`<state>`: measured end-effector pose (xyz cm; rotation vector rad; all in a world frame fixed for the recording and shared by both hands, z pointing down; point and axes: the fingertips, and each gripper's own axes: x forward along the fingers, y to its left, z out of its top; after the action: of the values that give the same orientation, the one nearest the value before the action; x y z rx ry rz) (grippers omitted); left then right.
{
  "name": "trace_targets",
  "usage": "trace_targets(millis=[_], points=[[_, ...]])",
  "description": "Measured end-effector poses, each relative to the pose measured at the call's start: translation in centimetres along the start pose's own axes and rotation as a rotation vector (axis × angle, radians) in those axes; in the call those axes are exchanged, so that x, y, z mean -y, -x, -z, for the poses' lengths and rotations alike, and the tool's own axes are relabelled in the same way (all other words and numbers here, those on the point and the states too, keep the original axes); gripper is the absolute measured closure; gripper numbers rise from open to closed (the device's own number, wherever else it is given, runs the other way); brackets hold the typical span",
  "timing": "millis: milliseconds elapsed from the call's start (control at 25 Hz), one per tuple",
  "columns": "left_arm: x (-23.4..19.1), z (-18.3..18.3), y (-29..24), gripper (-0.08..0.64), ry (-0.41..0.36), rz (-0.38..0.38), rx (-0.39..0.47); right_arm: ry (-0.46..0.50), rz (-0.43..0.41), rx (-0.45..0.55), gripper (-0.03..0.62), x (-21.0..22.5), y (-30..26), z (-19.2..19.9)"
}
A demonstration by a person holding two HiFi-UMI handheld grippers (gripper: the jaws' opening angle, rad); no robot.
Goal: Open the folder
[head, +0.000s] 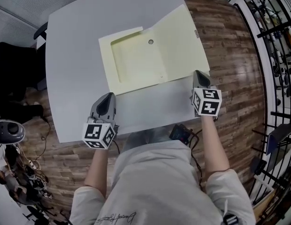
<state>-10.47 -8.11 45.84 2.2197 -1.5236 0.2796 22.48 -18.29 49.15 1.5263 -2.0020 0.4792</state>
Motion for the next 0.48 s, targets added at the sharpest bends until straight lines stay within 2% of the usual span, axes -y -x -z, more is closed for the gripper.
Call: trace_targets(millis=[200,480], points=[[1.7,-0.6,0.5,0.551,0.026,0.007,0.008,0.038,-0.139,0.063,0.571,-5.1,1.8,-2.1],[4.2,-2.2,2.0,0.551,0.0,0.049,0.037,0.056,-0.319,0.167,0.571,-12.6,5.6,-5.0]])
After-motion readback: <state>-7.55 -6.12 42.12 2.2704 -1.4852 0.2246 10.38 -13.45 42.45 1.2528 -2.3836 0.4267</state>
